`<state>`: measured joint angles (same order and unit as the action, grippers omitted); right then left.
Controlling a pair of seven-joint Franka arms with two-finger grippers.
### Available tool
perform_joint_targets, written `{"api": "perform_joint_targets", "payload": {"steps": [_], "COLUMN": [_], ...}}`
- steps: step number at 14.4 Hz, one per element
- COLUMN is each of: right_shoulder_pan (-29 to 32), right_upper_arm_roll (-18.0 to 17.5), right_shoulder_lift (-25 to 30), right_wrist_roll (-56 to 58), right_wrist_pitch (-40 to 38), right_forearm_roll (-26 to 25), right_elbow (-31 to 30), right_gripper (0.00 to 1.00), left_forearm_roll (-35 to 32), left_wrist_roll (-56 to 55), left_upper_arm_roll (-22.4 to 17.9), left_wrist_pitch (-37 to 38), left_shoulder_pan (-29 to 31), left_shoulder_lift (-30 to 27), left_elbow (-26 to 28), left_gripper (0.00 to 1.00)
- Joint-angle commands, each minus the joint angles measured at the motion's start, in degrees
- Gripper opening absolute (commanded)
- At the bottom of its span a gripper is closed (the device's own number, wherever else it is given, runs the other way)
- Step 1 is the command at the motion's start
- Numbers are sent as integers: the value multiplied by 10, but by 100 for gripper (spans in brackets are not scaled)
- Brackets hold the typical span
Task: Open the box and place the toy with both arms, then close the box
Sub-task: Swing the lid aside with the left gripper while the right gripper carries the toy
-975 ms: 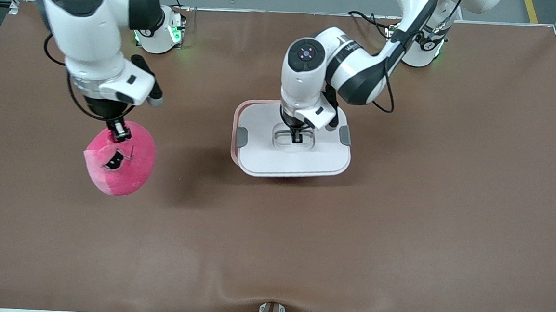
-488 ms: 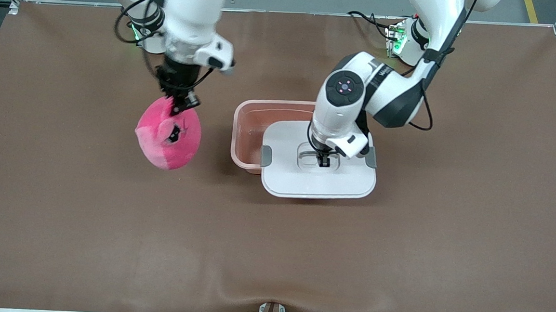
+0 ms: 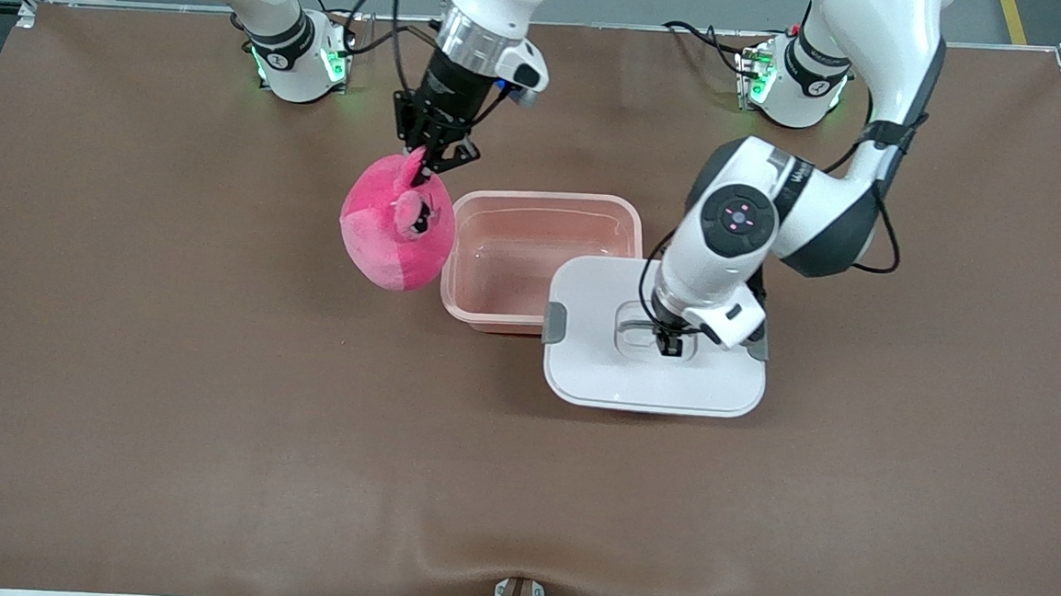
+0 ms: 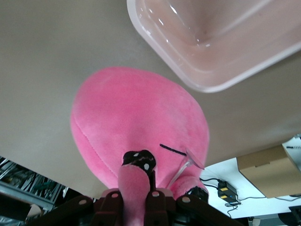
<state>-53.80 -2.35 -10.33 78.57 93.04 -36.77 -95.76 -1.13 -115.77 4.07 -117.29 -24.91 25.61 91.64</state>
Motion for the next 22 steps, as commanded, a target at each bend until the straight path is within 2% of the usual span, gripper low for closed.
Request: {"api": "perform_joint_targets", "payload": {"steps": [1,5,9,12,13,14,15,18,22], "right_shoulder_pan": [-24,-41,-55,-68,-70,-70,-65,-68,-63], "right_upper_arm_roll": [8,9,9,9,9,10,10,9,11], "right_shoulder_lift": [-70,-140,-162,-172,-173,-174,-174,-172,-170], "right_wrist_roll": [-2,-3,-31,-51,-61,-63,-62,-62,-62], "right_wrist_pitch": [-31,-90,-102,-104,-104,-103,-103,-107,-129], "right_forearm_roll": [-19,-22,-23,-22,-22,-22,-19,-12,48], "right_elbow": [78,149,157,161,161,162,167,181,239], "right_gripper": [0,0,0,0,21,82,100,100,100], "left_forearm_roll": [-10,-10,2,2,2,2,2,2,2], "left_wrist_roll": [53,104,214,228,243,259,271,284,285], "left_upper_arm_roll": [5,5,10,13,13,13,14,14,14], "left_wrist_pitch": [6,8,7,7,7,7,7,7,7], "left_shoulder_pan": [31,71,147,160,164,174,181,188,188], "left_shoulder_lift": [-26,-42,-55,-56,-56,-55,-54,-53,-50], "left_elbow": [25,44,70,72,73,73,73,74,74], "left_gripper": [0,0,0,0,0,0,0,0,0]}}
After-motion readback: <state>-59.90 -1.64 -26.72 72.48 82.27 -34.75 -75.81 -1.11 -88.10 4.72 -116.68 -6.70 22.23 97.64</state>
